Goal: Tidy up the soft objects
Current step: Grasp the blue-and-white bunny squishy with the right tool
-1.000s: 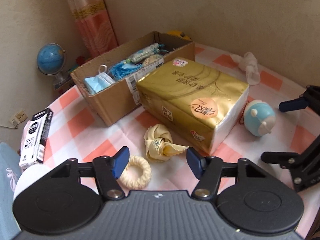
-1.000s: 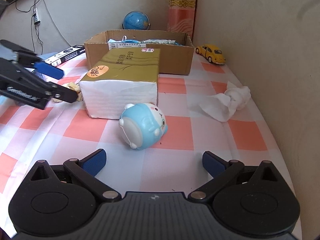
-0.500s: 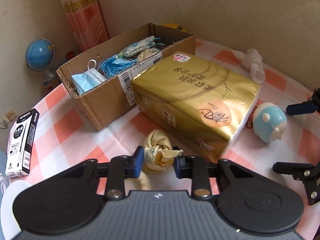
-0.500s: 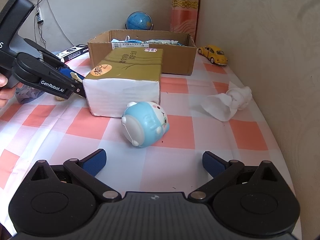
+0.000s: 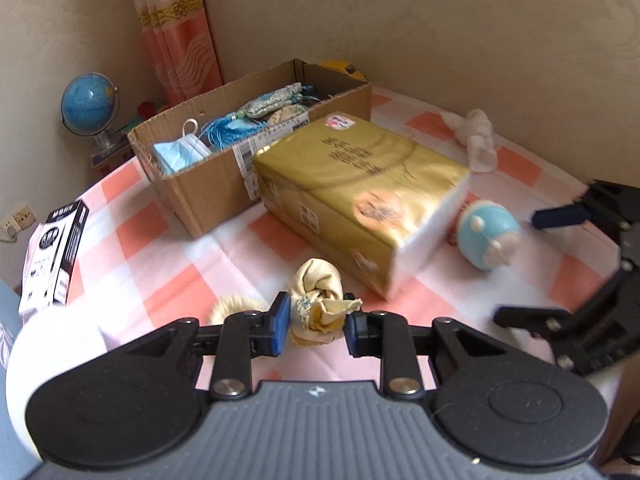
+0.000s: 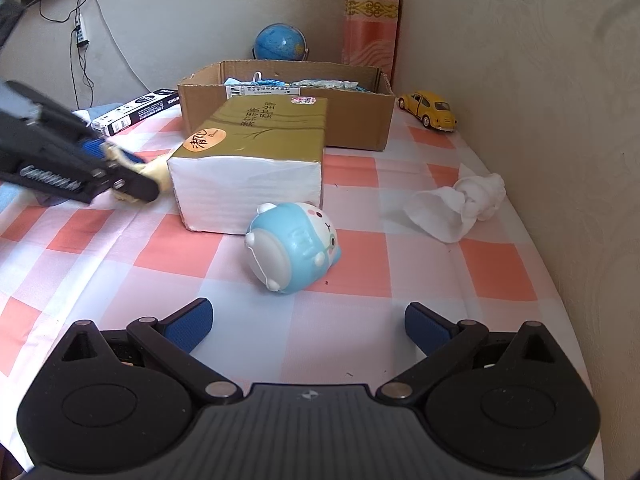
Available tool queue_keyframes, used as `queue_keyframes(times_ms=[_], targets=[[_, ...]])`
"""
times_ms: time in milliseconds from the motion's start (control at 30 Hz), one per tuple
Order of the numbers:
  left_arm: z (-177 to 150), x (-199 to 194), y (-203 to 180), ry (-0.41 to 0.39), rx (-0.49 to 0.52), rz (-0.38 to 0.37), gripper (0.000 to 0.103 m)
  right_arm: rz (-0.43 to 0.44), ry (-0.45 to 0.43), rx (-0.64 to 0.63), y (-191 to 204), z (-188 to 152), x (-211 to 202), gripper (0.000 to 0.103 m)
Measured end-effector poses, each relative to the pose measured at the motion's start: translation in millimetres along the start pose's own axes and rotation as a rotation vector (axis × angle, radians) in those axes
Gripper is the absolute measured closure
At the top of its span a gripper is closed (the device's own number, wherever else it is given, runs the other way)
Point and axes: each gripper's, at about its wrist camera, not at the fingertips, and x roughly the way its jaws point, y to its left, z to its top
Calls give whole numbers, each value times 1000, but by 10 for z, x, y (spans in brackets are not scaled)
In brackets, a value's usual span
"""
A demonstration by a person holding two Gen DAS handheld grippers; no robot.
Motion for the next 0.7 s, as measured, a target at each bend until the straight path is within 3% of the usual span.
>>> queue_keyframes(times_ms=[200,567,700], targets=[[-189,-212,-89,-8,-39,-34,77,29,1,-28,25,40,38,0],[-410,-252,-164,7,-61,-55,77,64,10,-81,89,238,220,0],[-436,-272,-164,3,-60,-58,77,47,-8,-126,144,287,180,6]])
